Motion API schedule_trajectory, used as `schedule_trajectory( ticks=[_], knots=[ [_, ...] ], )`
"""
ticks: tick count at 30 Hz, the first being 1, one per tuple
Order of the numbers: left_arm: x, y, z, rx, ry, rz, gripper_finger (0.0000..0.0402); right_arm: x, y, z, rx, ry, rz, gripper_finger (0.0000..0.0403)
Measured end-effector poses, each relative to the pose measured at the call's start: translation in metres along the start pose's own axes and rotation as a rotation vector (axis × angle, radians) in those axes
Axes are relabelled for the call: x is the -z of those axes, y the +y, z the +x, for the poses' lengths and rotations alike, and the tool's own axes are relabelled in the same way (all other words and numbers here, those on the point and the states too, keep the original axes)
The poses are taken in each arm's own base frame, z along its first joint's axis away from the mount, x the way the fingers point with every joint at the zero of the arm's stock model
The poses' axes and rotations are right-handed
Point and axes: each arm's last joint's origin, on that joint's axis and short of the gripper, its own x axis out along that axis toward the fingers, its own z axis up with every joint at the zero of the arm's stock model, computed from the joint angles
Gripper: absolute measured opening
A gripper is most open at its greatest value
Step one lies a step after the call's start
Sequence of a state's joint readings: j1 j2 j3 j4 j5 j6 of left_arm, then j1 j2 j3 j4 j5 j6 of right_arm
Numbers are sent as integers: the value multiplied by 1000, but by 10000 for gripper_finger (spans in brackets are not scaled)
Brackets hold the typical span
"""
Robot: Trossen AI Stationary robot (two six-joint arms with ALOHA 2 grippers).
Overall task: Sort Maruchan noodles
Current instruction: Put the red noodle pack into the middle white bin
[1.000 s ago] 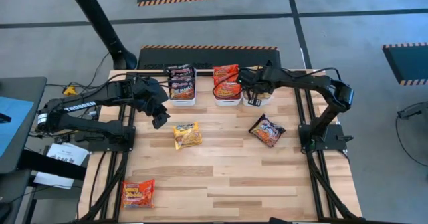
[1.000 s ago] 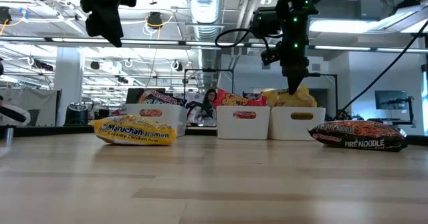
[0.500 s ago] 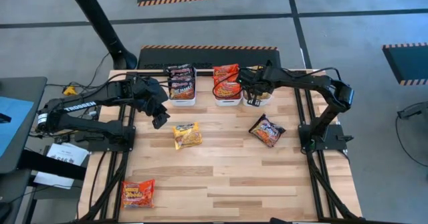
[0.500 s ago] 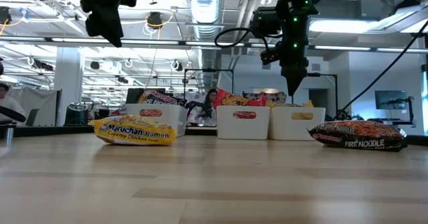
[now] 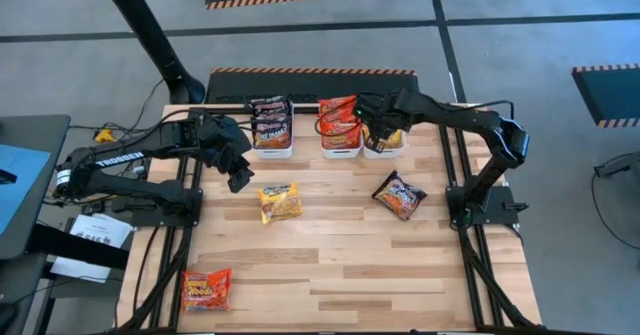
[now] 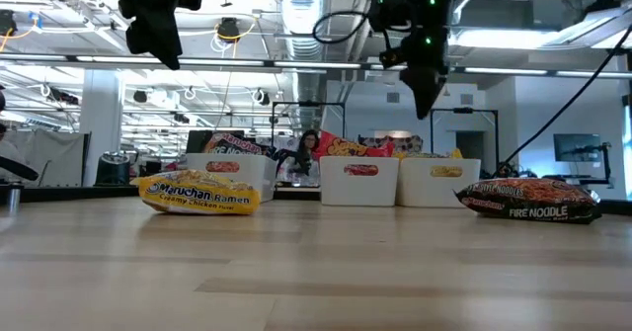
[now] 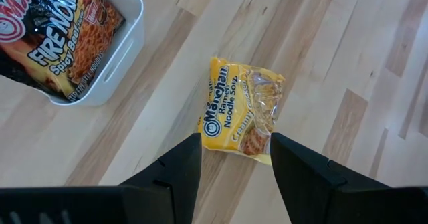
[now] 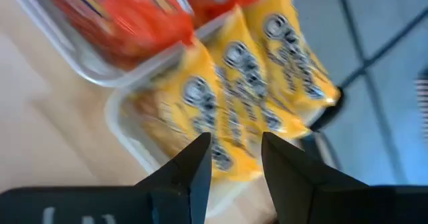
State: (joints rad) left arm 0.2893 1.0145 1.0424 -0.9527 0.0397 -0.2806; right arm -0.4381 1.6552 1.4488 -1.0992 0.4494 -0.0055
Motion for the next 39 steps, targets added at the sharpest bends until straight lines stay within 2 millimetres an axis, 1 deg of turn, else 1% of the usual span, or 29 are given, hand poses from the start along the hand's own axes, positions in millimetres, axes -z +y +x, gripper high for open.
schedule_trajectory(
  ticks=[3, 7, 12, 16, 21, 27, 31, 35, 39],
  knots=[
    [0, 0, 0, -10, -3, -7, 164, -5, -1, -7, -92, -28, 64, 163],
    [0, 1, 0, -20, -5, -30, 164, -6, 4, -11, -153, -31, 100, 184],
    [1, 1, 0, -14, 12, 3, 164, -2, 16, -16, -263, 9, 135, 222],
    [8, 0, 0, 46, 99, 1, 165, 0, 28, -21, -342, 26, 146, 238],
    [22, 0, -3, 147, 265, -16, 165, 0, 39, -27, -364, 10, 119, 240],
    [37, 1, -9, 215, 457, -51, 165, -2, 45, -30, -372, 5, 201, 240],
    [41, 0, -11, 245, 512, -89, 165, -1, 50, -33, -383, 14, 238, 240],
    [44, -3, -12, 312, 547, -85, 165, 1, 58, -37, -395, 17, 252, 240],
    [47, -10, -15, 421, 583, -7, 165, 2, 67, -41, -406, 19, 259, 240]
  ],
)
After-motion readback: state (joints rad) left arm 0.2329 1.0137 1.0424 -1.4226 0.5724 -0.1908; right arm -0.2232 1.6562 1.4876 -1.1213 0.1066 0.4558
